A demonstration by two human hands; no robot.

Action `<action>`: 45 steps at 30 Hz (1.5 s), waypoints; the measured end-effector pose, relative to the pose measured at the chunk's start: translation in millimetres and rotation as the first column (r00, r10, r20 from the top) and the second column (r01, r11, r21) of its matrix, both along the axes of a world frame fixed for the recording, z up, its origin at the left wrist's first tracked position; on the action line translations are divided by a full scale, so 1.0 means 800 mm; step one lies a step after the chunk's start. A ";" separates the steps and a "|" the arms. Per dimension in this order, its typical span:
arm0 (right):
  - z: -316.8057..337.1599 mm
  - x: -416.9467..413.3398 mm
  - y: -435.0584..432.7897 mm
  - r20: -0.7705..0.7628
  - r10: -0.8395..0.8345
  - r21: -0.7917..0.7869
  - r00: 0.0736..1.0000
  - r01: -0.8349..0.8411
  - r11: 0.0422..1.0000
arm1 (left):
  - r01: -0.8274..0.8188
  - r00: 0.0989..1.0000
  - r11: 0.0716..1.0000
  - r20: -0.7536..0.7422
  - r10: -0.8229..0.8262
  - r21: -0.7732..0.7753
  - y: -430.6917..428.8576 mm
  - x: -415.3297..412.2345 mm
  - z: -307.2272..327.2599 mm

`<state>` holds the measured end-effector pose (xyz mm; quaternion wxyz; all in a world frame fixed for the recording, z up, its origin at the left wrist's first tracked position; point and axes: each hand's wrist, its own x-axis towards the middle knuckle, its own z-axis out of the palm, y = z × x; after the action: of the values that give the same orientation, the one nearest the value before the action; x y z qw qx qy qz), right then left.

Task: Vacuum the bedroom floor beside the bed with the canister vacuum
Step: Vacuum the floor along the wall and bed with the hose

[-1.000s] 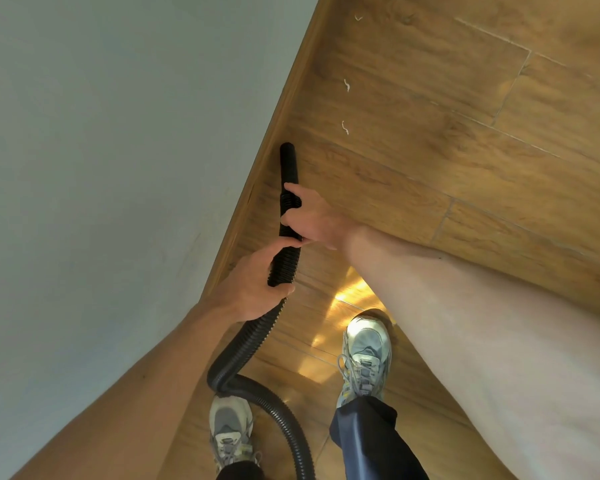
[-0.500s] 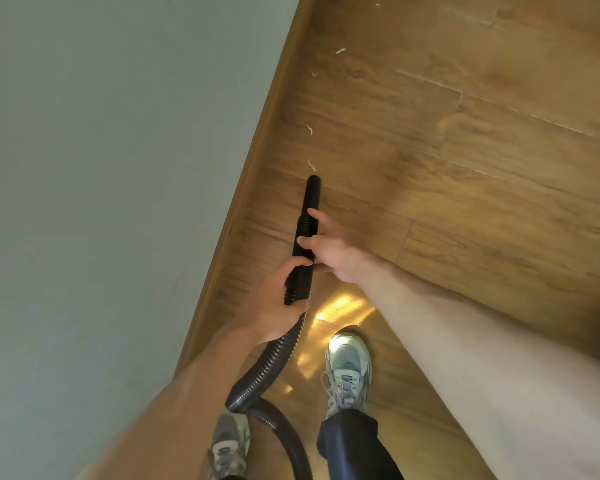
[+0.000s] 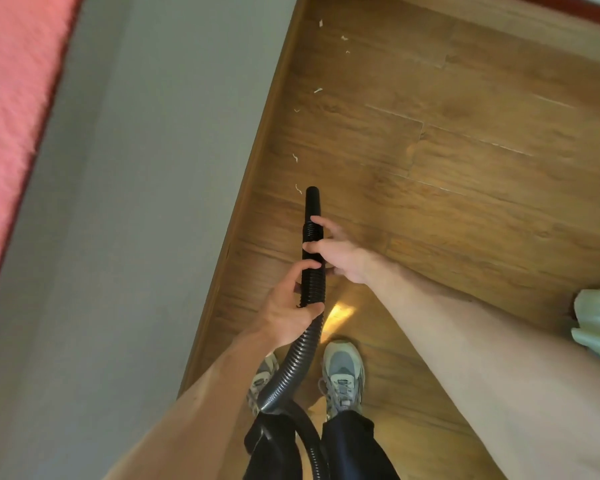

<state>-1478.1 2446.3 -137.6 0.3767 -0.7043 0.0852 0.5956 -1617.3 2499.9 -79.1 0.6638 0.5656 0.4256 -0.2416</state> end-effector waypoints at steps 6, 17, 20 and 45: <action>0.001 -0.018 0.009 -0.035 -0.014 -0.023 0.999 0.014 1.000 | 0.047 0.999 0.998 0.011 -0.048 0.045 0.012 -0.016 0.001; -0.047 0.025 0.029 -0.054 0.118 -0.024 0.992 -0.119 0.993 | 0.005 0.996 0.999 -0.087 -0.002 0.038 0.025 0.026 -0.038; -0.064 0.043 0.028 -0.055 0.152 -0.028 0.987 -0.154 0.988 | 0.002 0.995 0.999 -0.101 0.003 0.052 0.019 0.046 -0.050; -0.113 0.115 0.089 -0.086 0.299 0.133 0.951 -0.286 0.949 | 0.233 0.971 0.953 -0.097 -0.218 0.195 0.066 0.098 -0.107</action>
<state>-1385.8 2517.2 -227.9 0.3205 -0.6533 -0.0362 0.6850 -1539.1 2552.5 -164.6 0.5539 0.6664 0.4051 -0.2915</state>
